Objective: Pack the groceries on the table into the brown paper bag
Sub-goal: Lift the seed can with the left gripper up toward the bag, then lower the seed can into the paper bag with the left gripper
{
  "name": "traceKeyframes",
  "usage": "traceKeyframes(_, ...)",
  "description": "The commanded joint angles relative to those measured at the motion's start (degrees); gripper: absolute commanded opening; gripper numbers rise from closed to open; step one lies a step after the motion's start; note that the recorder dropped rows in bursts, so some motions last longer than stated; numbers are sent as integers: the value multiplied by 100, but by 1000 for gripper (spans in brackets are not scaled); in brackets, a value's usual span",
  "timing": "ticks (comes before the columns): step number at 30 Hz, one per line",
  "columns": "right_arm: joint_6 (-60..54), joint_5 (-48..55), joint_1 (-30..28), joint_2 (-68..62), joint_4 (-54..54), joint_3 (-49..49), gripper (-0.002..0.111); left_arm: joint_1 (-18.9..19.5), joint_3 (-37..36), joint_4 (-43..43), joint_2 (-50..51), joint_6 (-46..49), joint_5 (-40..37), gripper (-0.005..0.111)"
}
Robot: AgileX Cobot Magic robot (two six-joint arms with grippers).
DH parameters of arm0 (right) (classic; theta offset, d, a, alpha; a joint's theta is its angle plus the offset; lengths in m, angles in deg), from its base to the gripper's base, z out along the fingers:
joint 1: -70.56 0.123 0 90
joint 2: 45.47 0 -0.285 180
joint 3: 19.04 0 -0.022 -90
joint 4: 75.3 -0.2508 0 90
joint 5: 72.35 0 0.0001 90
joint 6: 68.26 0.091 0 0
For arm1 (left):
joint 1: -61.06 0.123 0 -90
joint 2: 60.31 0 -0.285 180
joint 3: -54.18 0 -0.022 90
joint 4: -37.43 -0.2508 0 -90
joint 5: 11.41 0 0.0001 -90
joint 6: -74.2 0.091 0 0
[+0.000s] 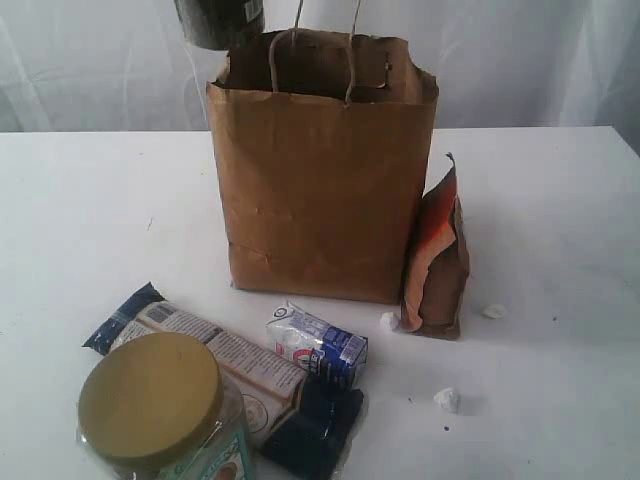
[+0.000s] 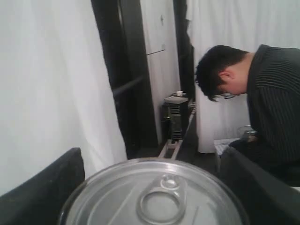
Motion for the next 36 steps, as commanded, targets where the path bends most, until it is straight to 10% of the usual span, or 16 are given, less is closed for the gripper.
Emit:
traceKeyframes(1, -61, -10, 2, 31, -3, 28, 0, -2, 47, 374, 194, 159, -677, 0)
traceKeyframes(36, -61, -10, 2, 31, 9, 28, 0, -336, 569, 374, 623, 375, -853, 0)
